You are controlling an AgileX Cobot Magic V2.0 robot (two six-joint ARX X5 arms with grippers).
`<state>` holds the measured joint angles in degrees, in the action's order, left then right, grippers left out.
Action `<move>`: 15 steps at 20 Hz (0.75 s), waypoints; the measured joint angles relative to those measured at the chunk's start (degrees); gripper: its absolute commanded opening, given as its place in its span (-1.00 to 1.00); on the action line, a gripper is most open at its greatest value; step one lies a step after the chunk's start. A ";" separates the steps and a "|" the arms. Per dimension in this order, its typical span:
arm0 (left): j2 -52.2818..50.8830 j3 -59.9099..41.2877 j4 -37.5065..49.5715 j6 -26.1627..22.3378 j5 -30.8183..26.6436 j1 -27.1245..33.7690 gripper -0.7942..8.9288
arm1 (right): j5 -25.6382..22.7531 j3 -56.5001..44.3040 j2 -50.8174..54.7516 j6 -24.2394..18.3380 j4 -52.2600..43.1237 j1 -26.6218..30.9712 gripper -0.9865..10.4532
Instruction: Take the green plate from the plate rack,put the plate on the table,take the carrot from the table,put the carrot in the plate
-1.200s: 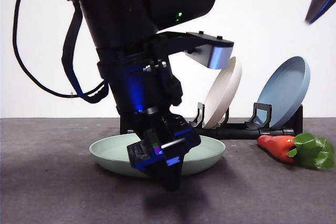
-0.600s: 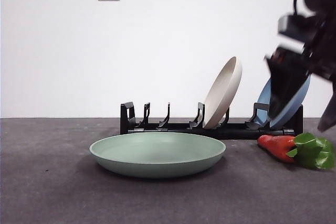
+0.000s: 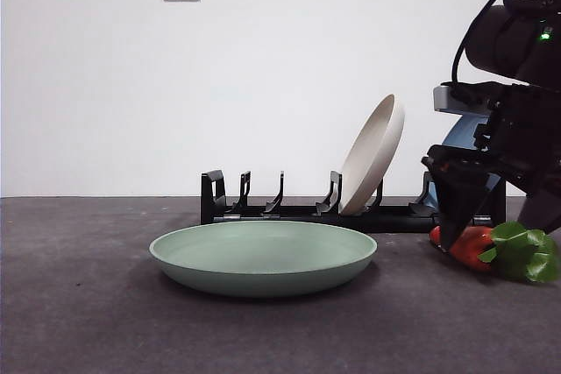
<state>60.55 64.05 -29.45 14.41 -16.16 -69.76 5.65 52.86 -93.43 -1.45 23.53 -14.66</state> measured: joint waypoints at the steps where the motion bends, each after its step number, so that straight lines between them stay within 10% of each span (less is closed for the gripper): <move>1: 0.00 0.00 0.02 0.24 0.00 -0.20 -0.19 | -0.04 0.00 0.00 0.15 -0.02 0.00 -0.28; 9: 0.00 0.00 0.00 1.57 -0.02 -0.55 -0.19 | 0.33 0.00 0.00 0.44 1.09 0.00 -0.84; 15: 0.00 0.00 -1.03 1.73 -0.02 -0.55 -0.19 | 1.57 0.02 0.66 0.48 2.01 0.00 -0.86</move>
<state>60.55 64.05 -30.48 16.14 -16.19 -70.30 7.22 52.88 -92.77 -0.97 25.54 -14.66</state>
